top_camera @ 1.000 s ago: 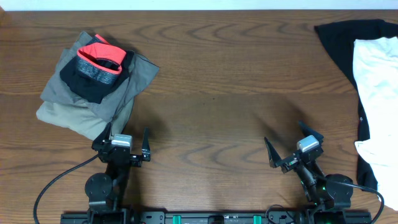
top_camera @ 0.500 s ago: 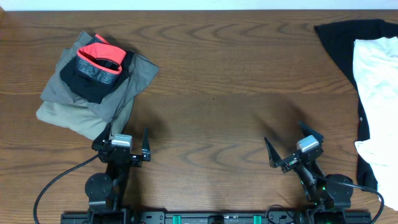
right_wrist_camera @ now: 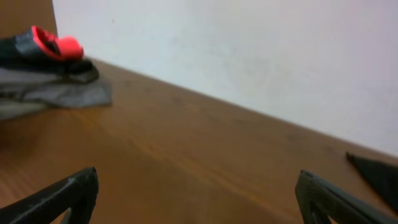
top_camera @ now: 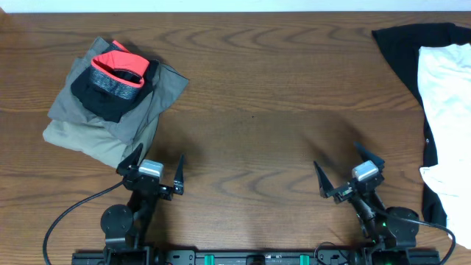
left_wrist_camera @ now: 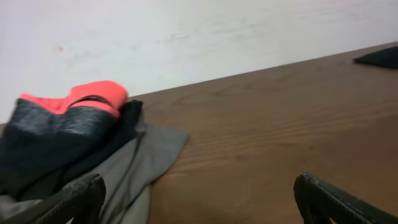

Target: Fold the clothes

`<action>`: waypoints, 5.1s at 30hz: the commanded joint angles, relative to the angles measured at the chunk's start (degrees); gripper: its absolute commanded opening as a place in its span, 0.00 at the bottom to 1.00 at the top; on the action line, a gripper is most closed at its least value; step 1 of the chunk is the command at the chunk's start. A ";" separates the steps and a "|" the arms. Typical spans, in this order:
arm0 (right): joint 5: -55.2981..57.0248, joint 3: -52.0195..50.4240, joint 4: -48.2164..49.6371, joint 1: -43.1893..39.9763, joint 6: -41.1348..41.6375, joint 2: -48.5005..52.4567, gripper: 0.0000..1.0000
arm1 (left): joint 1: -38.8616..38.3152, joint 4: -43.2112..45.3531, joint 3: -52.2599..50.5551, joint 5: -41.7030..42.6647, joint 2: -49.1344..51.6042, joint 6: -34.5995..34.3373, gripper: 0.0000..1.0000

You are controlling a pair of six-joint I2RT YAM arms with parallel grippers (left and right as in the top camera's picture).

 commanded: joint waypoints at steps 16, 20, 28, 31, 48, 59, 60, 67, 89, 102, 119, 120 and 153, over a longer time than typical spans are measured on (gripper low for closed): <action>2.58 6.49 4.35 -0.22 21.92 13.90 0.99 | -0.35 -5.33 20.70 2.25 26.69 -9.05 0.98; 2.56 15.52 -0.17 -0.22 19.02 26.95 0.99 | -0.35 -10.23 33.51 3.96 42.66 -9.07 0.98; 6.40 41.64 -17.97 -0.24 7.91 57.81 0.99 | -0.35 -25.11 57.48 8.94 66.20 -9.14 0.98; 5.49 49.81 -21.59 -0.22 7.06 67.28 0.99 | -0.35 -26.14 59.71 9.79 68.35 -9.73 0.98; 21.49 72.81 -40.94 -10.05 17.22 92.61 0.99 | -4.61 -33.75 59.71 -0.98 71.56 -8.96 0.98; 23.98 86.84 -50.12 -30.32 18.25 107.01 0.87 | -11.50 -35.43 59.71 -3.87 71.80 -9.01 0.98; 23.98 86.84 -50.40 -31.56 18.25 107.80 0.87 | -11.52 -35.41 59.71 -3.85 71.80 -9.03 0.98; 24.20 86.82 -50.47 -36.85 18.01 115.86 0.77 | -11.54 -35.15 59.69 -3.89 71.82 -9.01 0.98; 23.02 87.38 -46.38 -38.47 16.72 115.89 0.52 | -11.54 -34.99 59.69 -3.85 71.82 -9.01 0.98; 24.22 84.30 -42.77 -38.80 16.74 117.02 0.24 | -11.54 -35.89 59.69 -3.85 71.82 -9.03 0.98; 6.25 85.79 -43.39 -39.17 15.56 108.74 0.01 | -11.54 -35.95 59.69 -3.76 71.82 -8.98 0.98; 1.33 85.79 -42.93 -39.01 15.43 106.38 0.01 | -11.54 -35.85 59.69 -3.76 71.82 -8.98 0.98; 21.18 85.77 -44.39 -11.34 13.14 94.31 0.01 | -11.54 -35.74 59.69 -3.91 71.82 -8.98 0.98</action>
